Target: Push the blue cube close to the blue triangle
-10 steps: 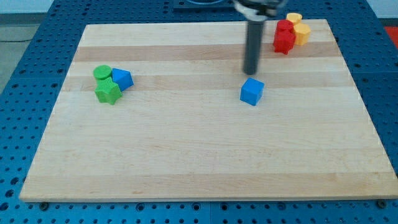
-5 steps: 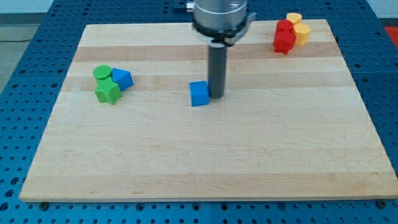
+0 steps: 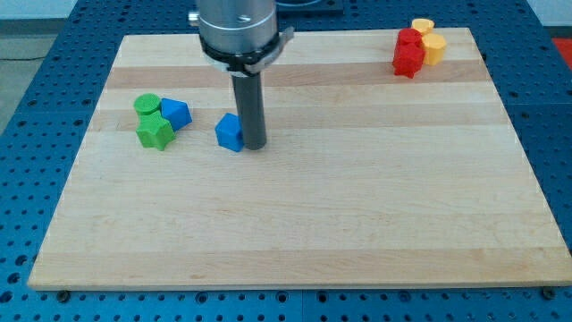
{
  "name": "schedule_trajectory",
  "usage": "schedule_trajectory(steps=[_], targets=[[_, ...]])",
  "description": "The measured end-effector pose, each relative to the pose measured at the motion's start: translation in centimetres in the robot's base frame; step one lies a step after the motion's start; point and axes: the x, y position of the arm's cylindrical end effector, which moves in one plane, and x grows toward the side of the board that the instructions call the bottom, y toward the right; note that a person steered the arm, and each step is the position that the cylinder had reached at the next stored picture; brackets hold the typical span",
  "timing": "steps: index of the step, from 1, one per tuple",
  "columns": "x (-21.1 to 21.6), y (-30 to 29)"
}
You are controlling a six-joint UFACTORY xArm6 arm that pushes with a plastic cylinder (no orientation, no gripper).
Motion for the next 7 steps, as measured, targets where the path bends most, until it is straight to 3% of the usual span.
schedule_trajectory(steps=[2,4,7], targets=[[-0.4,-3.4],[-1.9,-0.3],[-1.9,-4.5]])
